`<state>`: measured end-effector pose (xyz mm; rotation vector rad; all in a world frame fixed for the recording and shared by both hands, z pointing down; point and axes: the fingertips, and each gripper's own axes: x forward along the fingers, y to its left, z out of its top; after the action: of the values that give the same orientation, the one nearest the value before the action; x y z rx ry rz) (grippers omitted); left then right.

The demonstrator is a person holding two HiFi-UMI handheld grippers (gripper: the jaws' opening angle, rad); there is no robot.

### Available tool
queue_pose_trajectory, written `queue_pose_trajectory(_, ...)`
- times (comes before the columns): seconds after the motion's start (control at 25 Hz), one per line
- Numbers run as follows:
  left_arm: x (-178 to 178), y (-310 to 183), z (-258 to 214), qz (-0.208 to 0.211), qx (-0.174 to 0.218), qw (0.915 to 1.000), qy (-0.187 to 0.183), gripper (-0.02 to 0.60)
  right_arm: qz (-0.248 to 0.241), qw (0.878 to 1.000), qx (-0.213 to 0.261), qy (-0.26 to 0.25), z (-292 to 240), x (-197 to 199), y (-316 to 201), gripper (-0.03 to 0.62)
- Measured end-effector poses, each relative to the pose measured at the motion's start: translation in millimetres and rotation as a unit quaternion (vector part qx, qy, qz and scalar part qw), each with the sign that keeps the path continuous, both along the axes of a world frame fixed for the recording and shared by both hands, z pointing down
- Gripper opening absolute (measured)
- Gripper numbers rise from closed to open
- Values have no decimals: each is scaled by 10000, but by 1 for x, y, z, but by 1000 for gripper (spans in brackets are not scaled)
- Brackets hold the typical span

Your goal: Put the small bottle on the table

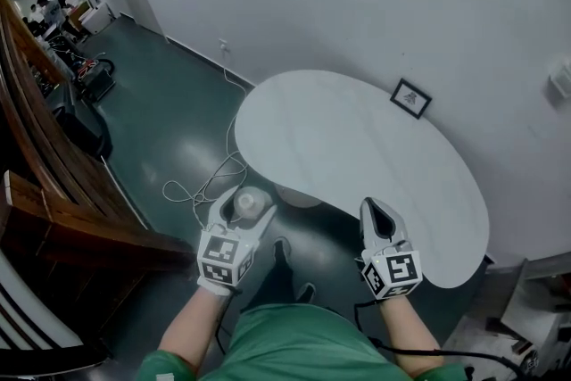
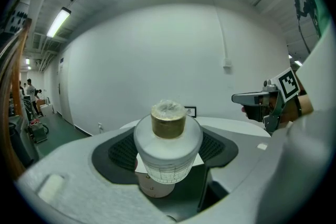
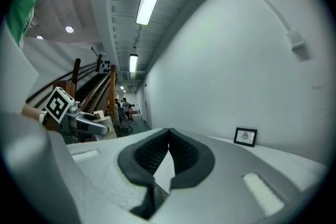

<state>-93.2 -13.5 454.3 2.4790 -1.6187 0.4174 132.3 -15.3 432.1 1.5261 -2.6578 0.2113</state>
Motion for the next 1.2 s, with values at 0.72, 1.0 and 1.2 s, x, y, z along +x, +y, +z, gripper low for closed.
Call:
queue_pose_trajectory(0.72, -7, -150, 39, 678, -100, 9975, -192, 344, 348, 9981, -408, 305, 24, -32, -113, -6)
queue_pose_trajectory(1.0, -14, -188, 80, 1072, -222, 9929, -459, 344, 424, 9966, -576, 414, 36, -51, -149, -5)
queue_pose_trajectory(1.2, -17, -206, 107, 1334, -309, 9894, -482, 344, 533, 9949, -663, 534, 43, -61, -165, -6)
